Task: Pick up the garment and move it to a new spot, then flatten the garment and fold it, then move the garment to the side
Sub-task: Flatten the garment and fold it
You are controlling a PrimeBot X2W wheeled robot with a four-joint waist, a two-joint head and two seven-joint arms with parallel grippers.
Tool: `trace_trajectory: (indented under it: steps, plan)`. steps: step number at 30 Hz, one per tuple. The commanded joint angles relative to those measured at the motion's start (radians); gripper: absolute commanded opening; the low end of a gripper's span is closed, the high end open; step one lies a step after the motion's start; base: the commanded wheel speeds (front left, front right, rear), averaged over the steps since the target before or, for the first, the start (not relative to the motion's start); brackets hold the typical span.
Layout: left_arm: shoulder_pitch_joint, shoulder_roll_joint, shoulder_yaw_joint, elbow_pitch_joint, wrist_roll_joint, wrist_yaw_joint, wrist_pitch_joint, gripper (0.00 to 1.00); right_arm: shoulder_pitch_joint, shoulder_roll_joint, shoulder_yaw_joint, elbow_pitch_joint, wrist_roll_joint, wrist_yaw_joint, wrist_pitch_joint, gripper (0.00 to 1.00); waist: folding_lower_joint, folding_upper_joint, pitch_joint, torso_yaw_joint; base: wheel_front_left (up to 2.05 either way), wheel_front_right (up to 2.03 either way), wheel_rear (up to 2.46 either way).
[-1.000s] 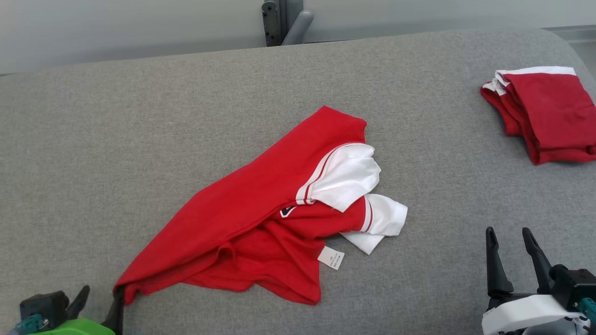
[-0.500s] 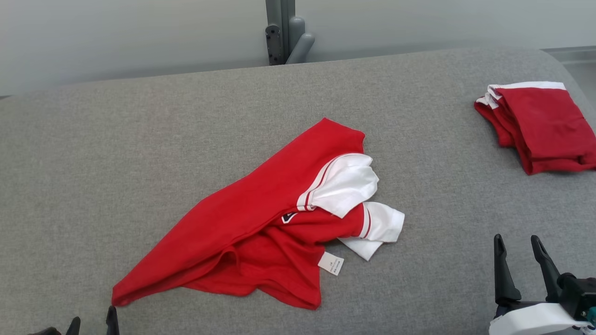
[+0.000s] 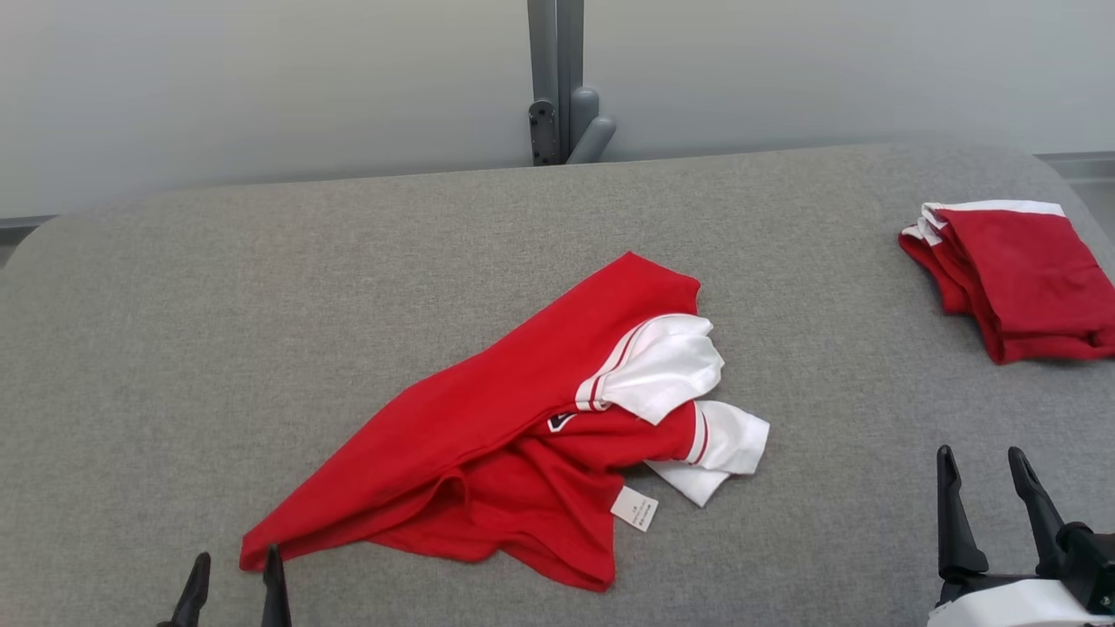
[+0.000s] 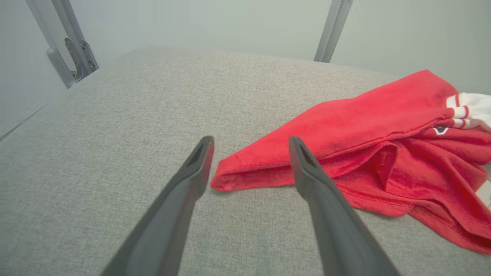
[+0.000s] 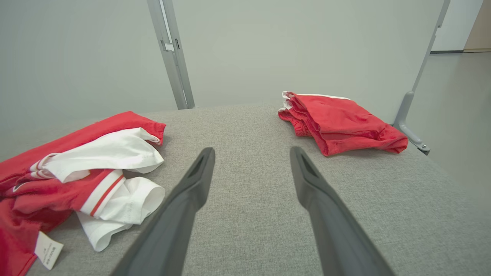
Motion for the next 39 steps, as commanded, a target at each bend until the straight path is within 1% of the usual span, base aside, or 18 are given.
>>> trace_trajectory:
  steps: [1,2,3,7,11,15,17,21,24,26,28,31,32,35,39]
  plan:
    - [0.0,-0.024,0.017,-0.012,0.042,-0.024,-0.006,1.0,0.011,-0.003,-0.005,-0.006,0.0,-0.001,0.0,1.0,0.0,0.0053,-0.011,0.008,0.0,0.0,0.0]
    - [0.005,-0.044,0.028,-0.013,0.06,-0.038,-0.007,1.0,0.015,-0.003,-0.006,-0.007,0.001,-0.001,0.0,1.0,0.0,0.0053,-0.014,0.01,0.0,0.0,0.0]
    - [0.005,-0.044,0.028,-0.013,0.06,-0.038,-0.007,1.0,0.015,-0.003,-0.006,-0.007,0.001,-0.001,0.0,1.0,0.0,0.0053,-0.014,0.01,0.0,0.0,0.0]
    - [0.017,-0.11,0.064,0.016,0.131,-0.106,-0.007,1.0,0.024,-0.003,-0.001,-0.002,-0.001,-0.001,0.0,1.0,0.0,0.0053,-0.022,0.019,0.0,0.0,0.0]
    - [0.019,-0.162,0.112,0.043,0.178,-0.16,-0.007,1.0,0.018,-0.003,0.007,-0.002,-0.005,-0.001,0.0,1.0,0.0,0.0053,-0.029,0.022,0.0,0.0,0.0]
    - [0.025,-0.192,0.153,0.063,0.22,-0.2,-0.006,1.0,0.009,-0.003,0.033,-0.018,-0.01,-0.001,0.0,1.0,0.0,0.0053,-0.034,0.024,0.0,0.0,0.0]
    - [0.021,-0.202,0.169,0.074,0.233,-0.214,-0.006,1.0,-0.003,-0.003,0.052,-0.028,-0.004,-0.001,0.0,1.0,0.0,0.0053,-0.035,0.026,0.0,0.0,0.0]
    - [-0.01,-0.196,0.165,0.124,0.248,-0.239,-0.006,1.0,-0.057,-0.003,0.128,0.0,-0.025,-0.001,0.0,1.0,0.0,0.0053,-0.001,0.032,0.0,0.0,0.0]
    - [-0.076,-0.173,0.145,0.159,0.253,-0.259,0.027,1.0,-0.157,-0.018,0.184,0.054,-0.066,-0.001,0.0,1.0,0.0,0.0053,0.056,0.046,0.0,0.0,0.0]
    - [-0.12,-0.157,0.139,0.184,0.258,-0.265,0.054,1.0,-0.23,-0.03,0.22,0.12,-0.075,-0.001,0.001,1.0,0.0,0.0053,0.095,0.055,0.0,0.0,0.0]
    - [-0.168,-0.147,0.144,0.207,0.248,-0.269,0.08,1.0,-0.329,-0.055,0.256,0.187,-0.09,-0.001,0.026,1.0,0.0,0.0053,0.131,0.061,0.0,0.0,0.0]
    - [-0.223,-0.133,0.137,0.249,0.239,-0.273,0.141,1.0,-0.444,-0.079,0.312,0.29,-0.083,-0.001,0.102,1.0,0.0,0.0053,0.167,0.075,0.0,0.0,0.0]
    - [-0.254,-0.127,0.139,0.267,0.231,-0.274,0.169,1.0,-0.513,-0.096,0.343,0.345,-0.075,-0.001,0.134,1.0,0.0,0.0053,0.183,0.085,0.0,0.0,0.0]
    - [-0.281,-0.122,0.133,0.291,0.223,-0.278,0.203,1.0,-0.579,-0.111,0.389,0.415,-0.063,-0.001,0.17,1.0,0.0,0.0053,0.197,0.103,0.0,0.0,0.0]
    - [-0.316,-0.121,0.12,0.305,0.218,-0.282,0.222,1.0,-0.627,-0.135,0.421,0.471,-0.038,-0.001,0.194,1.0,0.0,0.0053,0.21,0.125,0.0,0.0,0.0]
